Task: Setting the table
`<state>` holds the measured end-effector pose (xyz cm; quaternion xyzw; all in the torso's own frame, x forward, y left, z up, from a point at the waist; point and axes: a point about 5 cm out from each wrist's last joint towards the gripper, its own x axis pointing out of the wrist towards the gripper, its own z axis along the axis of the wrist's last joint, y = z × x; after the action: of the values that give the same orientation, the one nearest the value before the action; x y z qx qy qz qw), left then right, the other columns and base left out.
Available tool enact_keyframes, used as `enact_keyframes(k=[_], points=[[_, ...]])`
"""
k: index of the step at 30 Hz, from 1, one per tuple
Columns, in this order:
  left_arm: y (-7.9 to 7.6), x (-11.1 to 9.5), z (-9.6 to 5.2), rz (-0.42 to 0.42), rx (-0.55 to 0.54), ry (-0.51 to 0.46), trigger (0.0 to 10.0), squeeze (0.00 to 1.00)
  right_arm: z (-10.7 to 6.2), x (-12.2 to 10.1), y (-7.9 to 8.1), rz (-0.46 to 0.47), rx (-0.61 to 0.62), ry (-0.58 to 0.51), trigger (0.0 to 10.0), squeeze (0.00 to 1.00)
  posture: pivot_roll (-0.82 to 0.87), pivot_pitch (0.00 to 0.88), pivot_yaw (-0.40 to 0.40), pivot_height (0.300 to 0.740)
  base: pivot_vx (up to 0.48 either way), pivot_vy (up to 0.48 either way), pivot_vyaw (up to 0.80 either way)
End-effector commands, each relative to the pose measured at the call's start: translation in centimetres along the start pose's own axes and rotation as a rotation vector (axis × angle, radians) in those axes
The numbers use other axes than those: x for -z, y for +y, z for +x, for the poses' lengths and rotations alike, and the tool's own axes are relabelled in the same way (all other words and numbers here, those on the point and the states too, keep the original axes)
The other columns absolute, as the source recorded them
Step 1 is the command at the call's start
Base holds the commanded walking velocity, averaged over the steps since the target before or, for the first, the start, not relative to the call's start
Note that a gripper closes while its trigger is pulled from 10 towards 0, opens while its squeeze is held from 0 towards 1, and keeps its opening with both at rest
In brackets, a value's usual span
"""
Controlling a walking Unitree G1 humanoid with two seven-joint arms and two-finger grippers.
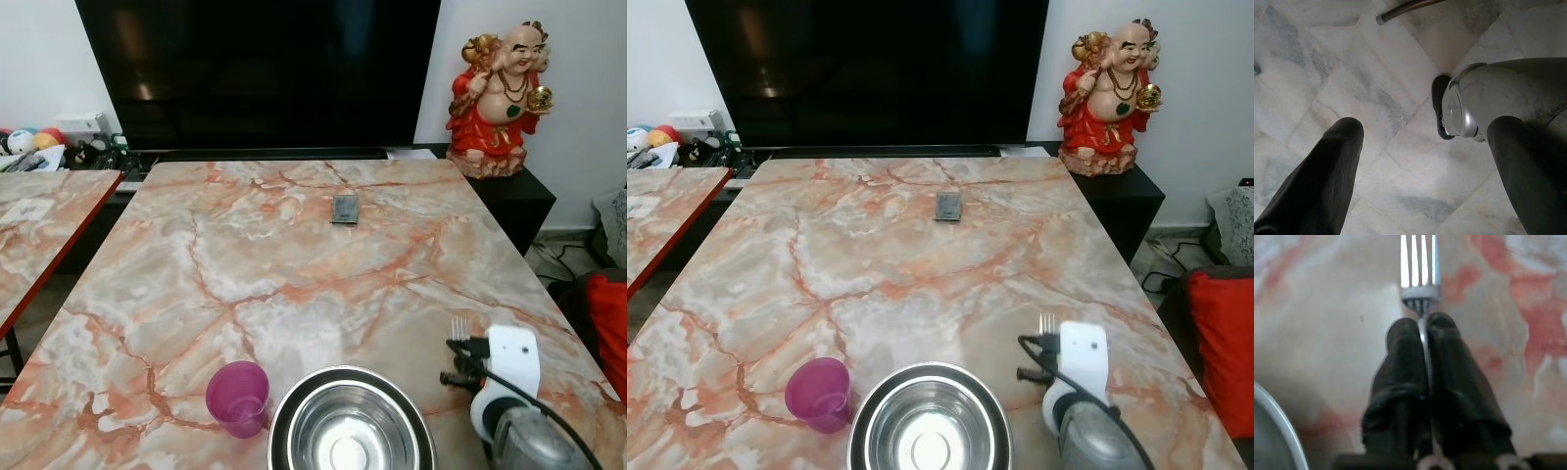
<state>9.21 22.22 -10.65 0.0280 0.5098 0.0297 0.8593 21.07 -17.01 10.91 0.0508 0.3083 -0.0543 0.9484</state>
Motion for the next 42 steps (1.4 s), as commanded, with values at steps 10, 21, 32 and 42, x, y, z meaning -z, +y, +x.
enact_keyframes(k=[10, 21, 32, 42], points=[[-0.7, 0.2, 0.0, 0.008, 0.022, 0.016, 10.0, 0.0, -1.6, 0.7, 0.4, -0.03, -0.077, 0.071, 10.0, 0.0, -0.11, 0.031, -0.048, 0.74, 0.0, 0.0, 0.0], [-0.7, 0.3, 0.0, 0.014, 0.021, 0.019, 10.0, 0.0, -1.7, 1.2, 0.4, -0.059, -0.102, 0.1, 10.0, 0.0, -0.12, 0.025, -0.05, 0.74, 0.0, 0.0, 0.0], [-0.6, 0.4, 0.0, 0.02, 0.017, 0.021, 10.0, 0.0, -2.0, 1.8, 1.0, -0.039, -0.145, 0.132, 10.0, 0.0, -0.12, 0.02, -0.049, 0.74, 0.0, 0.0, 0.0], [-0.5, 0.4, 0.0, 0.022, 0.015, 0.023, 10.0, 0.0, -1.9, 1.6, 1.0, -0.036, -0.138, 0.133, 10.0, 0.18, -0.12, 0.022, -0.048, 0.74, 0.0, 0.0, 0.0]])
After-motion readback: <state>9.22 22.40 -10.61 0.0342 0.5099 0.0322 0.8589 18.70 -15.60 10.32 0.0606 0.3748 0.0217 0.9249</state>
